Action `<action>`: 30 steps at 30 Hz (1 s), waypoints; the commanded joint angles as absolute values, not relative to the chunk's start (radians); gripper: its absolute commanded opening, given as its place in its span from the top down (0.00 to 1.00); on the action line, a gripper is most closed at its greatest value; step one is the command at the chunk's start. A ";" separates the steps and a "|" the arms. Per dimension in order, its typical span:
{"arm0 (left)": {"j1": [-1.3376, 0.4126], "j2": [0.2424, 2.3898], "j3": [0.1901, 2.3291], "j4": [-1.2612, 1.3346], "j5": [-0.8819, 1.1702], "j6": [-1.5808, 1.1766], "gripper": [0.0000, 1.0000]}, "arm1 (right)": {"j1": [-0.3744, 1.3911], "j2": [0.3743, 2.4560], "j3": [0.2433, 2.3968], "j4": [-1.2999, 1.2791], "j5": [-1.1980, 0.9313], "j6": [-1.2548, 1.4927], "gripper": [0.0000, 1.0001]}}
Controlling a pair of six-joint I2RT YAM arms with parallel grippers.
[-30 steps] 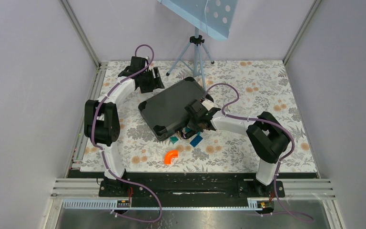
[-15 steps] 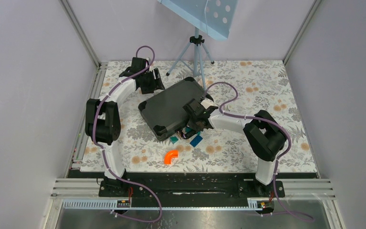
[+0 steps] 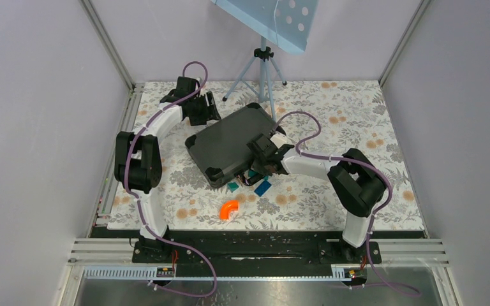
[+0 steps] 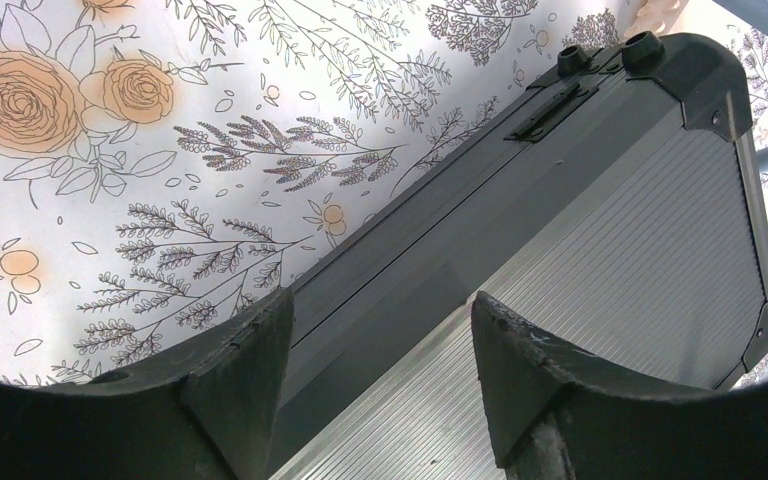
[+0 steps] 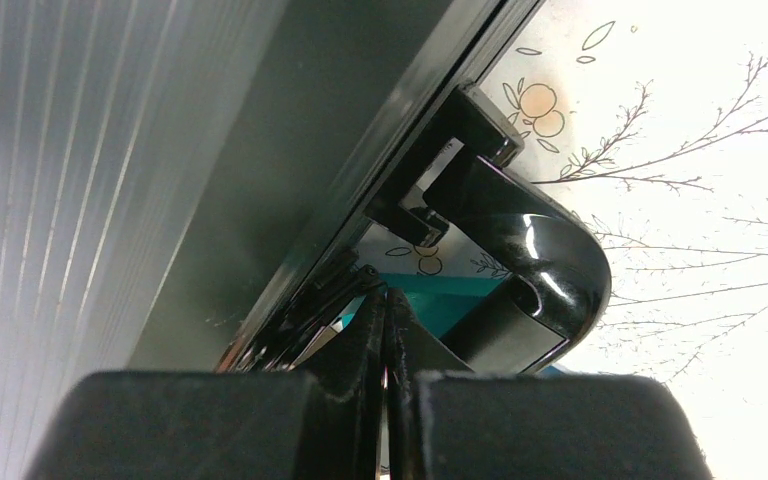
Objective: Pack up texas hold em set
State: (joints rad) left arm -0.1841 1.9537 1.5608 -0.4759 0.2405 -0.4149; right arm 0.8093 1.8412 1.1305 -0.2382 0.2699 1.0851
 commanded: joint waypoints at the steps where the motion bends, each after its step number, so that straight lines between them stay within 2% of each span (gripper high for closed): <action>1: -0.189 1.959 1.601 -0.438 0.263 -0.400 0.36 | 0.815 1.917 1.065 -0.131 0.299 1.124 1.00; 14: -0.199 1.969 1.601 -0.440 0.259 -0.394 0.36 | 0.840 1.954 1.025 -0.050 0.383 1.147 1.00; 22: -0.204 1.979 1.605 -0.446 0.264 -0.393 0.37 | 0.848 1.994 0.988 0.076 0.348 1.155 1.00; 30: -0.212 1.982 1.605 -0.449 0.257 -0.387 0.37 | 0.856 1.855 0.916 0.093 0.448 1.109 1.00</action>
State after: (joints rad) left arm -0.2031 1.9667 1.5646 -0.4683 0.2493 -0.4103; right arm 0.8368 1.8294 0.9947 0.0242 0.4553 1.1191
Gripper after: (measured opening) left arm 0.632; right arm 0.011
